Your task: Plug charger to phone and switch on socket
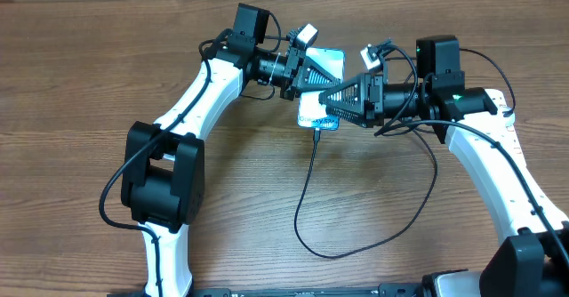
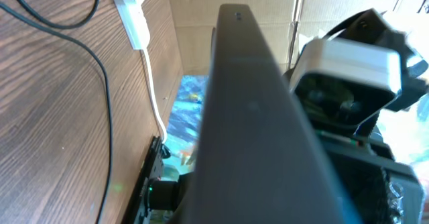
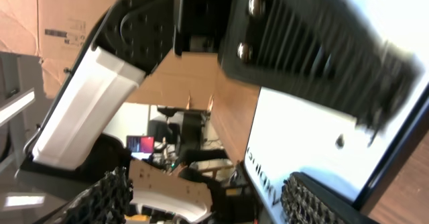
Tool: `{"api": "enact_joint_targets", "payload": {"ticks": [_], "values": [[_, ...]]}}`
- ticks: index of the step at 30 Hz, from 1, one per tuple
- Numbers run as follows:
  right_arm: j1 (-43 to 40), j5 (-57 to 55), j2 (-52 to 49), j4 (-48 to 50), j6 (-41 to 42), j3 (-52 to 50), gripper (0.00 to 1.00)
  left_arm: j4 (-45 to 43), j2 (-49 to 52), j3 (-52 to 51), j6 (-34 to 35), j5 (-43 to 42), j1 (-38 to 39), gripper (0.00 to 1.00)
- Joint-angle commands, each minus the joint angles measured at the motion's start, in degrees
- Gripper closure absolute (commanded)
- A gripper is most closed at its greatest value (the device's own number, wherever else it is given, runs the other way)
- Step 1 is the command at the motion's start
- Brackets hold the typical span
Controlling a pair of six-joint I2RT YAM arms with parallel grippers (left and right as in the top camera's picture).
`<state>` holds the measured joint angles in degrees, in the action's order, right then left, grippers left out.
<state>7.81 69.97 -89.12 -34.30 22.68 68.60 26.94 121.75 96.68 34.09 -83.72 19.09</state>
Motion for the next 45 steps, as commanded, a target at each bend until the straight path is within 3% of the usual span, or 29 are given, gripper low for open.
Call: {"api": "enact_joint_targets", "payload": {"ticks": [1,12,21,25,32,36,45], "values": [[-0.3,-3.4,-0.2,-2.7,-3.9,-0.3,0.26,-0.7,-2.7,0.6,2.8,-6.9,-0.1,0.96],[-0.1,-6.0,-0.2,-18.7,-14.1,-0.3,0.26,-0.7,-2.7,0.6,3.9,-6.9,-0.3,0.96],[1.0,-7.4,-0.2,-19.8,-14.2,-0.3,0.27,-0.7,-2.7,0.6,5.4,-6.8,-0.3,0.96],[1.6,-7.3,-0.2,-17.8,-12.6,-0.3,0.31,-0.7,-2.7,0.6,5.3,-6.8,-0.3,0.96],[1.6,-6.8,-0.2,-12.0,-11.8,-0.3,0.25,-1.5,-2.7,0.6,4.9,-5.9,-0.3,0.96],[1.6,-6.8,-0.2,-7.9,-11.8,-0.3,0.33,-1.5,-2.7,0.6,5.0,-6.3,-0.3,0.96],[1.5,-8.4,-0.2,2.4,-8.5,-0.3,0.36,-1.5,-2.7,0.6,5.2,-6.9,0.2,0.96]]}}
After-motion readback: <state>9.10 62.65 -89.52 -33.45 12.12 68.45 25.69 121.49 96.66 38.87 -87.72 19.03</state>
